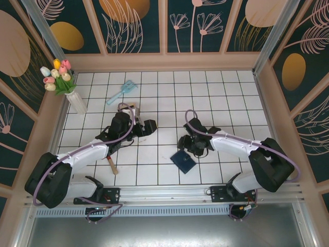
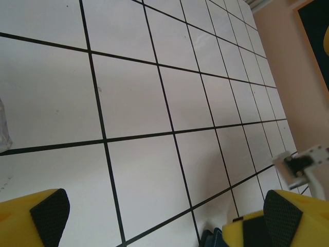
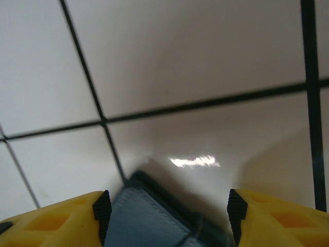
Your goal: Put the credit cards into the card holder
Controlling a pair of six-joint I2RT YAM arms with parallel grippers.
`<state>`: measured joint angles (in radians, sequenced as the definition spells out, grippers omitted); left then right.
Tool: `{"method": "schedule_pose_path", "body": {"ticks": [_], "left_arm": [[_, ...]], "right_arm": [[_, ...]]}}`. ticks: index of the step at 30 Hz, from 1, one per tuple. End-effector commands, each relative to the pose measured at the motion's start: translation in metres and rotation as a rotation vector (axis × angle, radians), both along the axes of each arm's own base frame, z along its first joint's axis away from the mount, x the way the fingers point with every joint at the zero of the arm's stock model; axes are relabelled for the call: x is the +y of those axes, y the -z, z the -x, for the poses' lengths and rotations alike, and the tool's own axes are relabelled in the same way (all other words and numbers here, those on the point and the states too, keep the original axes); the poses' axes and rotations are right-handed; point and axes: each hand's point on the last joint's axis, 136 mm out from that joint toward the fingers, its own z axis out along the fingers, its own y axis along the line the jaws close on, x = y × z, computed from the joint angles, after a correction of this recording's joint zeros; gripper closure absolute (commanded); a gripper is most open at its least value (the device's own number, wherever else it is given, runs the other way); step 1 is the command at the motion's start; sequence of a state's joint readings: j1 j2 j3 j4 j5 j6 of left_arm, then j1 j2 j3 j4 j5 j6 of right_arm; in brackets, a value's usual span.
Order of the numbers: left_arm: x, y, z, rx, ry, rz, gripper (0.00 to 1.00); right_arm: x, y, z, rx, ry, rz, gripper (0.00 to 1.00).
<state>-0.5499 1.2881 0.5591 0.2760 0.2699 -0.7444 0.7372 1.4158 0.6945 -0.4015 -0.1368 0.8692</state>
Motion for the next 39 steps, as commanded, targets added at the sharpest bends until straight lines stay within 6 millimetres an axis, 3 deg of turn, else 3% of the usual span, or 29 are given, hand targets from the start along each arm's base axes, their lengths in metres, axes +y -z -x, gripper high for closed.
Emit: {"method": "schedule_pose_path", "body": {"ticks": [1,6,16,22,25,28,32,37,39], "left_arm": [[-0.001,-0.001,0.006,0.019,0.007,0.009,0.02],[-0.001,-0.001,0.008,0.022,0.005,0.012,0.03],[0.007,-0.005,0.012,0.009,-0.032,0.004,0.04],[0.012,0.002,0.021,0.033,-0.038,0.004,0.05],[0.016,0.001,0.023,0.029,-0.050,0.004,0.05],[0.018,0.000,0.023,0.023,-0.058,0.002,0.04],[0.018,-0.001,0.021,0.026,-0.068,0.001,0.04],[0.017,0.005,0.021,0.056,-0.073,-0.001,0.04],[0.018,0.004,0.021,0.053,-0.079,0.004,0.04]], "right_arm": [[0.007,0.000,0.024,0.032,-0.095,-0.049,0.35],[0.020,0.002,0.044,0.064,-0.172,-0.089,0.37],[0.037,0.008,0.061,0.099,-0.255,-0.056,0.45],[0.050,0.009,0.061,0.100,-0.253,-0.088,0.66],[0.048,0.014,0.057,0.095,-0.252,-0.043,0.77],[0.053,0.010,0.049,0.073,-0.249,-0.045,0.78],[0.067,-0.004,0.023,0.000,-0.198,-0.108,0.79],[0.067,-0.012,-0.006,-0.041,-0.119,-0.147,0.87],[0.066,-0.015,-0.012,-0.048,-0.105,-0.175,0.95]]}}
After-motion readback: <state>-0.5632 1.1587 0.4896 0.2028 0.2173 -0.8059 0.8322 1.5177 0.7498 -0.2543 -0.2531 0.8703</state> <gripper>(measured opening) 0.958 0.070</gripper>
